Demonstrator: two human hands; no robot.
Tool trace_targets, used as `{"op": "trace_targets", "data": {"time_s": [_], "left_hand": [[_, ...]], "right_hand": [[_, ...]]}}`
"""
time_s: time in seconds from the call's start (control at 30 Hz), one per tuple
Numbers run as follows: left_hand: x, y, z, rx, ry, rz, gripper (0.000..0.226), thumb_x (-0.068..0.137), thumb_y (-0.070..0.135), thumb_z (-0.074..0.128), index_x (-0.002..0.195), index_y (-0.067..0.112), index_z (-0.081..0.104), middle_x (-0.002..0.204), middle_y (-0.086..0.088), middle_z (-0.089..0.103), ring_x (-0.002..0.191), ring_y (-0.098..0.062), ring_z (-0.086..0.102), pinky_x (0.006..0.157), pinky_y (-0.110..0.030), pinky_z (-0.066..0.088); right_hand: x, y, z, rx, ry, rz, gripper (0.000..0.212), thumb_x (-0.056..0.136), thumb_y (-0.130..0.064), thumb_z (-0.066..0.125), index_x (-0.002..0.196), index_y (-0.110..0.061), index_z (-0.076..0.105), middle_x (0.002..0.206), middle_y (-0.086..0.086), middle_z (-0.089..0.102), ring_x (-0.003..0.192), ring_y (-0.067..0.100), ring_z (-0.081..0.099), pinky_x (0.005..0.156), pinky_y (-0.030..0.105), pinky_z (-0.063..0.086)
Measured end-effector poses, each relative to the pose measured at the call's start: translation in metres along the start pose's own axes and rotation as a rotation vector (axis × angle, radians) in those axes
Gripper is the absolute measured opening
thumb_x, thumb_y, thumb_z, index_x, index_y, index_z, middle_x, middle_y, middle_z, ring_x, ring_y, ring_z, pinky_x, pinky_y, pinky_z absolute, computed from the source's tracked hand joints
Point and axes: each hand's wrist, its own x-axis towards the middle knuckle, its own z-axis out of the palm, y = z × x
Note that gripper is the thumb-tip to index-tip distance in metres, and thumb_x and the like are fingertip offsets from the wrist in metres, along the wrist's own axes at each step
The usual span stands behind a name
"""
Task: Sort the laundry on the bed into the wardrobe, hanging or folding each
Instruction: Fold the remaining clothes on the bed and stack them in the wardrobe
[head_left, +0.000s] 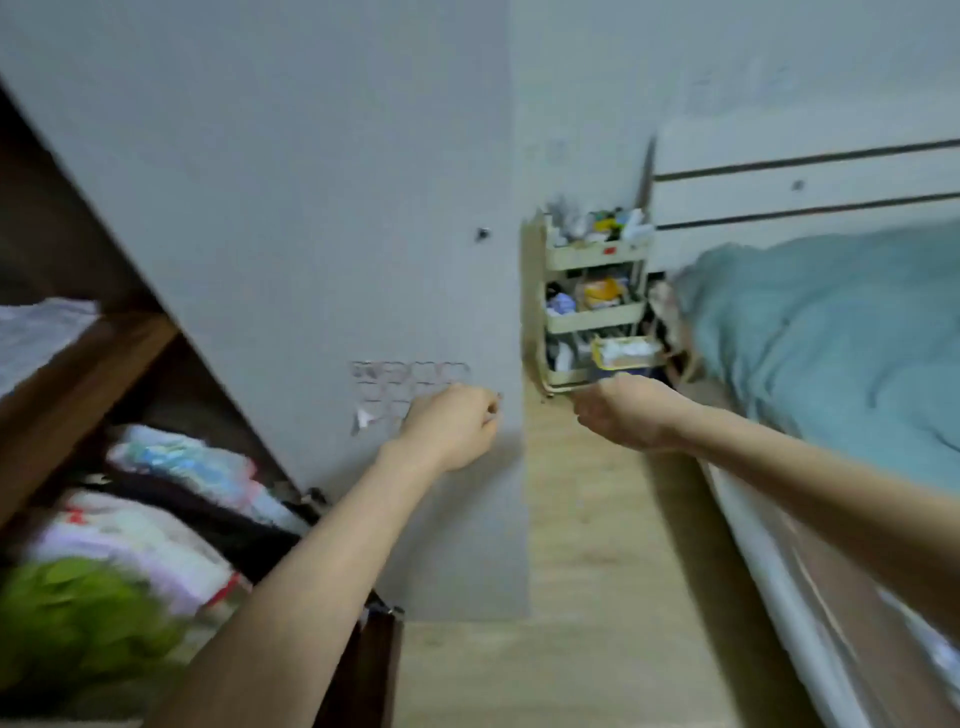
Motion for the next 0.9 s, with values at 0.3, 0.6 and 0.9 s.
{"op": "trace_targets", "data": {"time_s": [0.3,0.6,0.9], "left_hand": [[0.077,0.339,0.075,0.122,-0.233,0.657,0.028,0.097,0.036,0.045,0.115,0.022,0.061,0.116,-0.003,0.062,0.105,-0.027,0.059,0.082,-0.037,0.048],[0.03,0.656,0.148,0.238,-0.346,1.093,0.03,0.095,0.036,0.047,0.118,0.023,0.061,0.124,-0.006,0.063,0.114,-0.029,0.058,0.089,-0.035,0.045],[-0.076,0.859,0.189,0.46,-0.394,1.639,0.033,0.096,0.036,0.046,0.121,0.018,0.058,0.128,-0.008,0.059,0.118,-0.029,0.054,0.093,-0.035,0.043]], "right_hand": [[-0.3,0.242,0.057,0.11,0.051,0.809,0.022,0.094,-0.023,0.043,0.1,-0.013,0.061,0.107,0.016,0.065,0.096,0.034,0.06,0.07,0.031,0.043],[-0.607,0.335,0.11,0.214,0.044,1.441,0.026,0.093,-0.023,0.045,0.106,-0.009,0.063,0.114,0.021,0.061,0.103,0.038,0.058,0.077,0.035,0.044],[-0.797,0.281,0.147,0.24,0.22,2.015,0.025,0.091,-0.019,0.046,0.096,-0.005,0.066,0.1,0.017,0.067,0.089,0.036,0.061,0.072,0.037,0.051]]}}
